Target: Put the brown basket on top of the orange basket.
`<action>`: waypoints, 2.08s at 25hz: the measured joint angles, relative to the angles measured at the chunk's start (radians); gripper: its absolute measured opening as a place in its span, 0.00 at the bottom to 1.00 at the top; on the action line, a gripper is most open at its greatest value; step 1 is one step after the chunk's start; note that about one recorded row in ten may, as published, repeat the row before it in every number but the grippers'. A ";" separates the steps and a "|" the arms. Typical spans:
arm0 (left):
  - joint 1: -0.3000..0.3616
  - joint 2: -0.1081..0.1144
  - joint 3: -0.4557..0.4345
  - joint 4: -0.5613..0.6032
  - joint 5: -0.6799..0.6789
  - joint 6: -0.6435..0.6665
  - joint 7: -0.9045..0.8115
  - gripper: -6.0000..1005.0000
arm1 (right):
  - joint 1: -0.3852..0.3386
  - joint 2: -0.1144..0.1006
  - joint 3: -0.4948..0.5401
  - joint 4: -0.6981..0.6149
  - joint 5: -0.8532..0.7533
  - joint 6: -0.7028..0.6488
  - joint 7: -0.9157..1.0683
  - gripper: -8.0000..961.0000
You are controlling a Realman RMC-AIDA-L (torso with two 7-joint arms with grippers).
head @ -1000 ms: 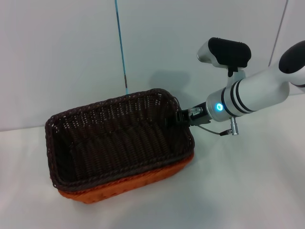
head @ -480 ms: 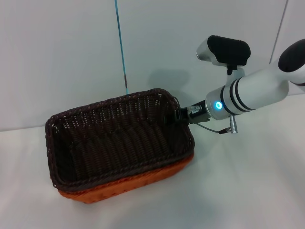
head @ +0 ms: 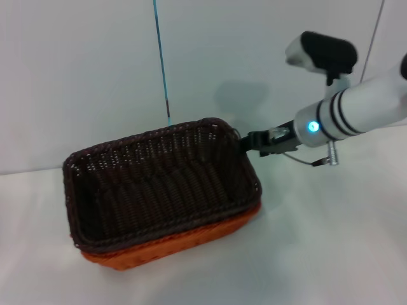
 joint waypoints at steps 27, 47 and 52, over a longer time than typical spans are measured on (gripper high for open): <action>-0.006 -0.007 -0.004 -0.005 -0.006 0.002 0.003 0.85 | -0.307 0.029 0.002 0.529 0.403 0.074 -0.177 0.66; -0.043 -0.039 -0.004 0.036 -0.013 0.002 0.070 0.85 | -0.530 0.009 0.067 0.509 0.835 0.205 -0.737 0.66; -0.051 -0.042 -0.004 0.083 -0.064 -0.004 0.111 0.85 | -0.541 0.010 0.106 0.460 0.837 0.222 -0.840 0.66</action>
